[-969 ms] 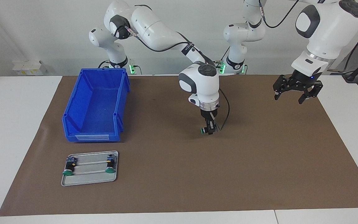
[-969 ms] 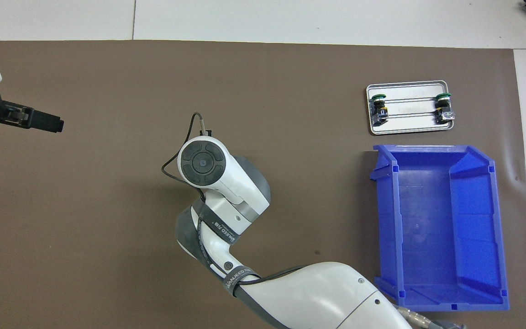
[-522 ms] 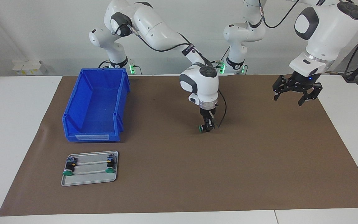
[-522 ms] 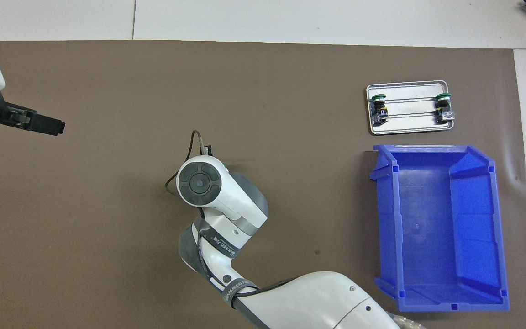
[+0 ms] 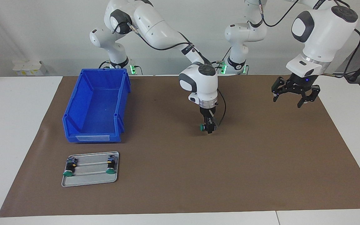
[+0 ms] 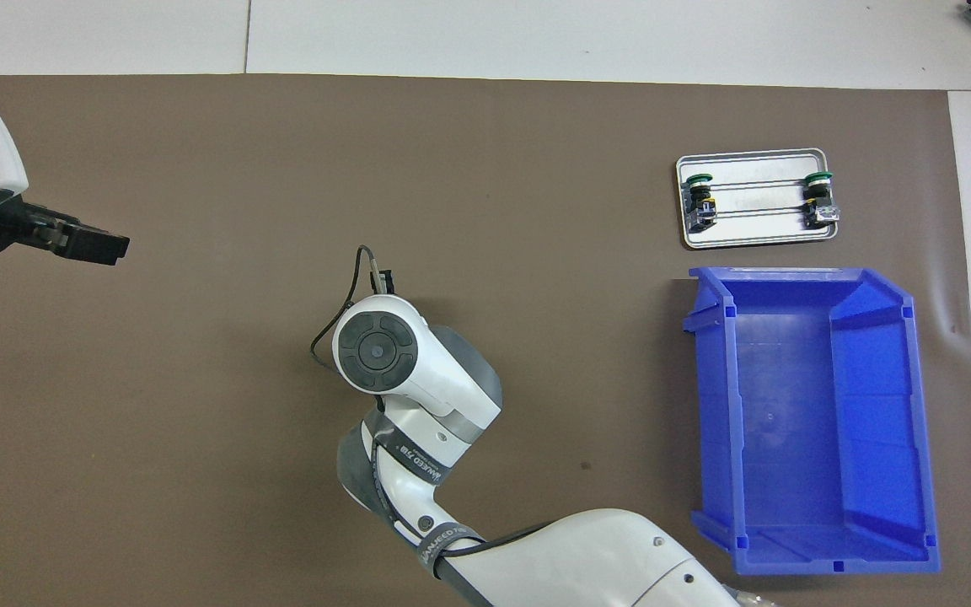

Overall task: Place and press button with both arms
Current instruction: 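Release the button on the table and withdraw the right gripper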

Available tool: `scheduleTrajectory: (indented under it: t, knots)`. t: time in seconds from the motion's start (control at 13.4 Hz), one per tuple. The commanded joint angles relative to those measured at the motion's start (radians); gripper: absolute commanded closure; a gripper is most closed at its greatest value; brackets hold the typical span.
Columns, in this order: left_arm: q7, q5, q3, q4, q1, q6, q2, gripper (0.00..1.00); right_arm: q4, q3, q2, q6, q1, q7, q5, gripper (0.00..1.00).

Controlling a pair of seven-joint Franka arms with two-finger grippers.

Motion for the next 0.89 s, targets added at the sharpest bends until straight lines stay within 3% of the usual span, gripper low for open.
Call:
scheduleTrajectory:
  t: [0.0,0.3,0.82]
  knots:
    - [0.059,-0.010,0.004,-0.046,0.000,0.032,-0.034,0.00,-0.018,0.004,-0.045,0.006,-0.024,-0.007,-0.089,0.01]
    - [0.155,-0.013,0.002,-0.058,-0.009,0.055,-0.034,0.00,-0.055,0.006,-0.191,-0.054,-0.139,-0.305,-0.077,0.01]
    - [0.353,-0.015,0.001,-0.181,-0.130,0.197,-0.020,0.00,-0.086,0.006,-0.344,-0.219,-0.379,-1.211,-0.033,0.01]
